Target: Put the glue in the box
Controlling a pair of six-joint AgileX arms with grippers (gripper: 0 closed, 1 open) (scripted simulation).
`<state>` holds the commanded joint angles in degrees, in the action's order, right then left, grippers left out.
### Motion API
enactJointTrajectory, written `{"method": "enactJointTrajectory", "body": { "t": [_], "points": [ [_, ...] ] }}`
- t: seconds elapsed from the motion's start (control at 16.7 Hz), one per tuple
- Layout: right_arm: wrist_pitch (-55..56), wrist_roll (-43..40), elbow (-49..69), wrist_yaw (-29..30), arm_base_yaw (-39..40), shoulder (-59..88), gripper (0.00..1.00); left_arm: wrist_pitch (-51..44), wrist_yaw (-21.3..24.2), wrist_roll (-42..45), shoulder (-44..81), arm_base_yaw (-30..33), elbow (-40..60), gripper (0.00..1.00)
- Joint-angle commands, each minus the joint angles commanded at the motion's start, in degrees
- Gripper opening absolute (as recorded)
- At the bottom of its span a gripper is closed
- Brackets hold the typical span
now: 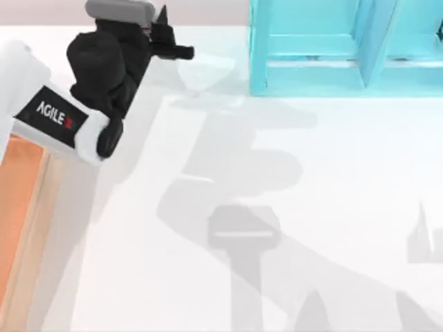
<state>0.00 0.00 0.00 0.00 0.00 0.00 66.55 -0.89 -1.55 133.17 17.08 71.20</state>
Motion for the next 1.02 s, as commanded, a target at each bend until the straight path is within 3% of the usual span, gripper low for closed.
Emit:
{"method": "enactJointTrajectory", "body": {
  "t": [0.72, 1.02],
  "points": [
    [0.00, 0.00, 0.00, 0.00, 0.00, 0.00, 1.00, 8.38, 59.03, -1.78, -4.14, -33.22, -8.50, 0.00],
    [0.00, 0.00, 0.00, 0.00, 0.00, 0.00, 1.00, 12.77, 79.58, -1.41, -6.70, -48.37, -16.90, 0.00]
  ]
}}
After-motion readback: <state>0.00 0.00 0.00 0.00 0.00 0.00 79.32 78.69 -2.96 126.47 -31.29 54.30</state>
